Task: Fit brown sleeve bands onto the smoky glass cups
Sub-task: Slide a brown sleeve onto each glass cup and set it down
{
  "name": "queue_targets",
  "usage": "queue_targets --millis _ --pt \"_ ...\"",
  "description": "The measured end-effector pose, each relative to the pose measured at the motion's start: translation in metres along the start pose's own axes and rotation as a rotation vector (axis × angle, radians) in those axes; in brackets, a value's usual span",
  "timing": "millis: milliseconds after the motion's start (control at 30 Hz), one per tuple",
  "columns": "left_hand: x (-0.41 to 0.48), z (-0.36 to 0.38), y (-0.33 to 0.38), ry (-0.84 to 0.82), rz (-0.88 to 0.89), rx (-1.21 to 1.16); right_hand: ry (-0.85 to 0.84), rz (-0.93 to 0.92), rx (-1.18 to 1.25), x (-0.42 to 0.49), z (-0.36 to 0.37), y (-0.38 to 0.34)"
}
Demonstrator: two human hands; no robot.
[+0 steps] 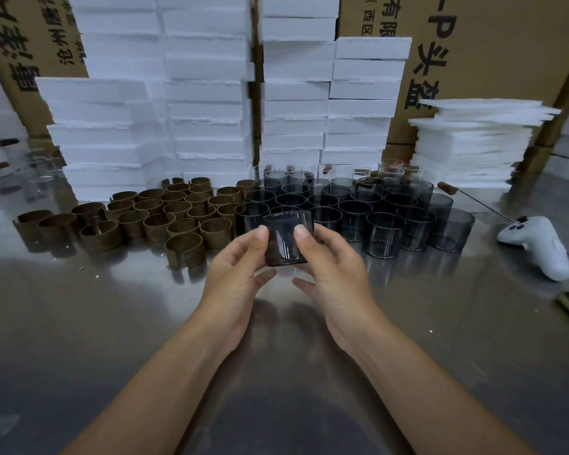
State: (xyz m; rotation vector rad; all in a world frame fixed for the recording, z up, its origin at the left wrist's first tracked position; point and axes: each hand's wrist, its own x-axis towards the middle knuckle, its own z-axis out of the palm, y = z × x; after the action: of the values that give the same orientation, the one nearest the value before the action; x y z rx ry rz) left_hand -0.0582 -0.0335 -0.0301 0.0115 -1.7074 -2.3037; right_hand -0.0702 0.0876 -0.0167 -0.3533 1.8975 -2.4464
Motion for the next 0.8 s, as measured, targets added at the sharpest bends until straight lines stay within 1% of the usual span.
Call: queue_targets --millis 100,267,367,467,600,700,800 --pt "-0.002 0.003 0.001 -0.04 -0.008 0.007 0.031 -0.057 -0.006 0.002 0.0 0.003" --pt "-0.003 0.003 0.001 -0.073 0.014 0.002 -0.065 -0.067 -0.038 0.001 0.0 0.002" --pt "-0.002 0.001 0.001 -0.12 -0.003 -0.02 -0.074 -0.071 -0.023 0.001 -0.002 0.001" --pt "-0.001 0.0 0.0 -0.116 -0.008 -0.044 -0.08 -0.07 -0.022 0.002 -0.005 -0.002" --pt "-0.001 -0.002 0.002 -0.136 -0.001 -0.076 -0.075 -0.01 0.027 0.003 -0.008 -0.007" --pt "0.0 -0.001 0.004 -0.125 -0.032 -0.12 -0.044 0.056 0.031 0.005 -0.01 -0.007" --pt "-0.001 0.001 0.005 -0.149 -0.047 -0.096 -0.035 0.059 0.018 0.005 -0.008 -0.006"
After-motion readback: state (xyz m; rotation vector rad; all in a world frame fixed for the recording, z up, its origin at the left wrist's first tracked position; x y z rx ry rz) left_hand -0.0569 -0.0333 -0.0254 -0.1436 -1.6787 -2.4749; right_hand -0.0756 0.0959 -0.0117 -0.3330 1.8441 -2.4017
